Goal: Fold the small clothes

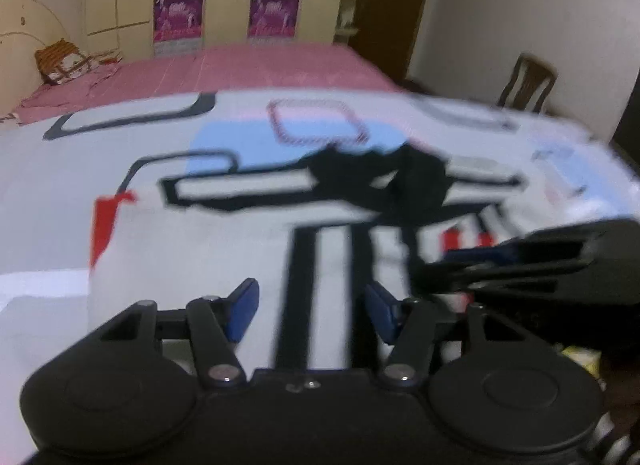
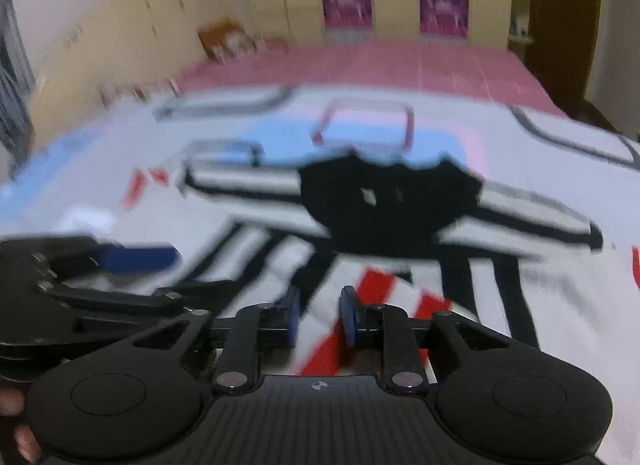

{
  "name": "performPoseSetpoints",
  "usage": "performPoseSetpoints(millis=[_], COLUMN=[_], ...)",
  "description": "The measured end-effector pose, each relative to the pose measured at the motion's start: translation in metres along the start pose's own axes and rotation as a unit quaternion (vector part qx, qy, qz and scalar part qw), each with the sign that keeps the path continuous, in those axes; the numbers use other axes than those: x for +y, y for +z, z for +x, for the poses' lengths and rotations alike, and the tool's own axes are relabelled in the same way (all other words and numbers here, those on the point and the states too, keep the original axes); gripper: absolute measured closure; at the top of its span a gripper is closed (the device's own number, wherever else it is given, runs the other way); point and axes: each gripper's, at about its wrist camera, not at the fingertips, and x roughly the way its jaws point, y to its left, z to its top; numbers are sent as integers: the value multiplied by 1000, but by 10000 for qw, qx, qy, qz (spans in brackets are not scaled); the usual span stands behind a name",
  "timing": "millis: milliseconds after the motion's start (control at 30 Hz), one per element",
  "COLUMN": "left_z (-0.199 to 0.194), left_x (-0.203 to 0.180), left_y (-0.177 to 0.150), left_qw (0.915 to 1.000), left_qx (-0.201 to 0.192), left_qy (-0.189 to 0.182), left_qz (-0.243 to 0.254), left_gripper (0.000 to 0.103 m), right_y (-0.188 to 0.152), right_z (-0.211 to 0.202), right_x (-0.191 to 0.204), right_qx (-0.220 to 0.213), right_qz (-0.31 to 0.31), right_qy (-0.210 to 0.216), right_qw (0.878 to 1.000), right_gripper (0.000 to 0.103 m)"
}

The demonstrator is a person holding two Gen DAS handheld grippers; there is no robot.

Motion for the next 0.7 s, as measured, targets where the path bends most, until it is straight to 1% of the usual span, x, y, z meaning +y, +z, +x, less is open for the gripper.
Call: performPoseSetpoints(millis=[33,67,100,133,167,200,233,267,300,367,400,433,467,567,633,667,700], left_z=[-3,-8,-14,-19,-23,-24,-24,-24,-29,-40,-44,-47,-46,-41,-40,-42,-45], left_x=[7,18,29,40,44,42,39,35,29,15,8,0,-7,-20,-14,-9,-3], left_y=[-4,-9,-14,-19,-22,-22,-19,-16,-12,-10,-10,-13,-16,-31,-40,-45,-48], left_qw=[9999,9997,9997,9996,9993,9990,9988,9986,9988,9988,9990,9992,9992,9996,9997,9995,9989], left_qx=[-51,-55,-99,-142,-150,-137,-110,-97,-167,-360,-377,-381,-395,-255,-181,-181,-174], left_qy=[77,211,222,250,308,359,421,471,434,298,224,72,2,-25,100,247,415], left_qz=[61,96,84,57,121,212,241,202,149,129,101,61,51,132,112,124,139], left_gripper=[42,42,42,42,42,42,43,43,43,42,42,42,42,41,38,38,38], right_y=[-3,-6,-10,-15,-19,-22,-22,-20,-18,-15,-16,-17,-19,-33,-42,-47,-51], right_z=[-3,-6,-13,-20,-25,-27,-29,-31,-35,-48,-51,-54,-55,-47,-44,-48,-50], right_x=[-6,-13,-26,-44,-59,-70,-72,-70,-66,-52,-45,-36,-30,-11,-8,-14,-22], right_qx=[-47,-63,-87,-112,-103,-87,-95,-121,-204,-423,-450,-439,-382,-91,-43,-133,-188], right_qz=[-54,-84,-31,170,417,591,621,614,608,535,509,469,407,132,-16,24,114], right_qy=[-127,-428,-813,-1024,-1032,-952,-895,-924,-937,-803,-743,-645,-538,-347,-431,-530,-733], right_qw=[9999,9990,9966,9945,9937,9937,9940,9938,9935,9944,9949,9958,9970,9993,9991,9985,9971], right_gripper=[81,82,82,82,81,81,81,81,81,81,81,81,81,81,81,81,81])
